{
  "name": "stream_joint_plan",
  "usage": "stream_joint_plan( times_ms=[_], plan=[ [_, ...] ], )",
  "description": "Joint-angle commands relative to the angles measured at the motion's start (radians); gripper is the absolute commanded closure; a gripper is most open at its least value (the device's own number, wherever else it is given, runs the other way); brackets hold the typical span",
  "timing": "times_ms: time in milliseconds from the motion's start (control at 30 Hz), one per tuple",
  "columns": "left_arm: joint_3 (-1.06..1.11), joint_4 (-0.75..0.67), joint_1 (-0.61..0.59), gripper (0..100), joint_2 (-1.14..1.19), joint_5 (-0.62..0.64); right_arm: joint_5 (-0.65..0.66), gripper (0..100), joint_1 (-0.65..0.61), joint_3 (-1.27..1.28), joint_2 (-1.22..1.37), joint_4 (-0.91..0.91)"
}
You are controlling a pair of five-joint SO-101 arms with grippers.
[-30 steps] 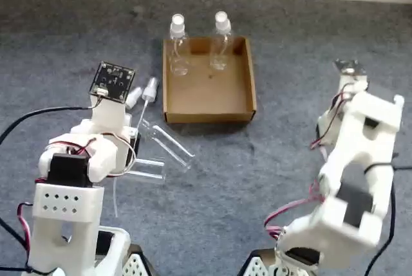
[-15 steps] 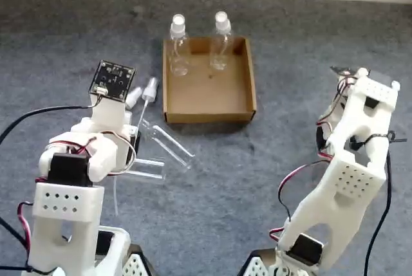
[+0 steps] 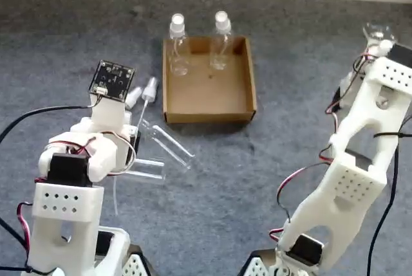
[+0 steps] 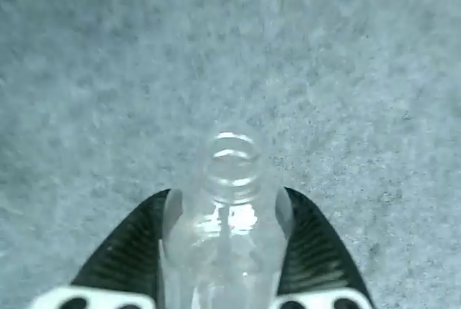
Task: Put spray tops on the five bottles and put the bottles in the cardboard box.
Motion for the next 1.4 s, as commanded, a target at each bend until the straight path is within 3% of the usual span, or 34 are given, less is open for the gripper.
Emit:
stream_joint_plan(
  times_ms=[0,200,400,600,700,1000,1367],
  plan=[
    [-0.005,-0.023,0.018,100,-0.019,-0.003,-0.063,99.5,-0.096,0.082,-0.271,0.021],
    [-0.013,-0.037,0.015,100,-0.022,0.000,-0.161,99.5,-0.371,0.452,-0.760,-0.058],
    [-0.007,-0.086,-0.021,100,-0.171,0.060,-0.210,99.5,-0.691,1.095,-1.191,-0.444],
    [-0.010,-0.133,-0.056,100,-0.430,0.092,-0.213,99.5,-0.905,1.632,-1.477,-0.746],
    [-0.007,-0.221,-0.054,100,-0.473,0.114,-0.213,99.5,-1.003,1.724,-1.541,-0.816],
    [0.030,-0.370,-0.058,100,-0.487,0.479,-0.209,99.5,-1.214,1.868,-1.561,-0.997],
    [0.114,-0.381,-0.051,100,-0.684,0.526,-0.212,99.5,-1.274,1.885,-1.555,-0.998]
  ],
)
